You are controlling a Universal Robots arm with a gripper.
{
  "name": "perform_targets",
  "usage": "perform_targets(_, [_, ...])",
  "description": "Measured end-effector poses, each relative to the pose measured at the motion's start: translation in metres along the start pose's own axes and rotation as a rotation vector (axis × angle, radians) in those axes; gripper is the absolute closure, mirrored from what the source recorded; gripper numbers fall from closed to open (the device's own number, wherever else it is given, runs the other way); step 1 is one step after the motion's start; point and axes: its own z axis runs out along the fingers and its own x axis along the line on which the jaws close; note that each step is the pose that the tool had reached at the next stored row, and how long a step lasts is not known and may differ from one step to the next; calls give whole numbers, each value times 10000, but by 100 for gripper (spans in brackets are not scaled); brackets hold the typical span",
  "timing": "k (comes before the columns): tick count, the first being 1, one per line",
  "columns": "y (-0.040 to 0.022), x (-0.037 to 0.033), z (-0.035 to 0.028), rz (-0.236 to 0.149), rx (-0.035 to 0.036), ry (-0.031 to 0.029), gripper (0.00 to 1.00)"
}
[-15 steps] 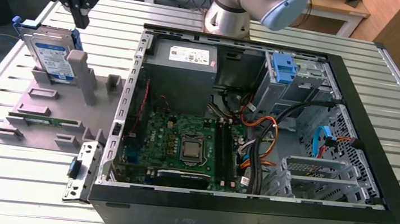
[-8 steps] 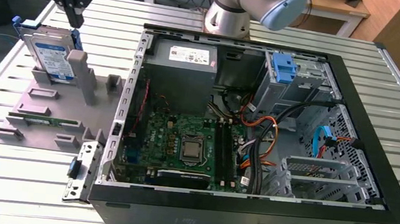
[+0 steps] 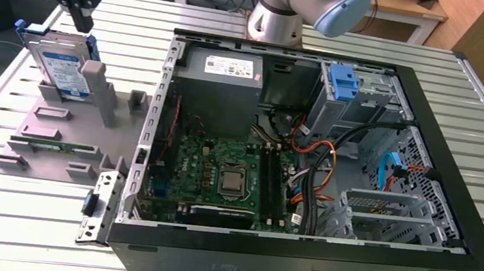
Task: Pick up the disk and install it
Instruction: 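Reach for the disk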
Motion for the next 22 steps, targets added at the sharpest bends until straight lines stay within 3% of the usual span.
perform_targets(10, [-6,131,12,-1,0,0,89])
perform_targets(17, [8,292,44,1,0,0,89])
perform_targets(22, [51,410,89,1,0,0,89])
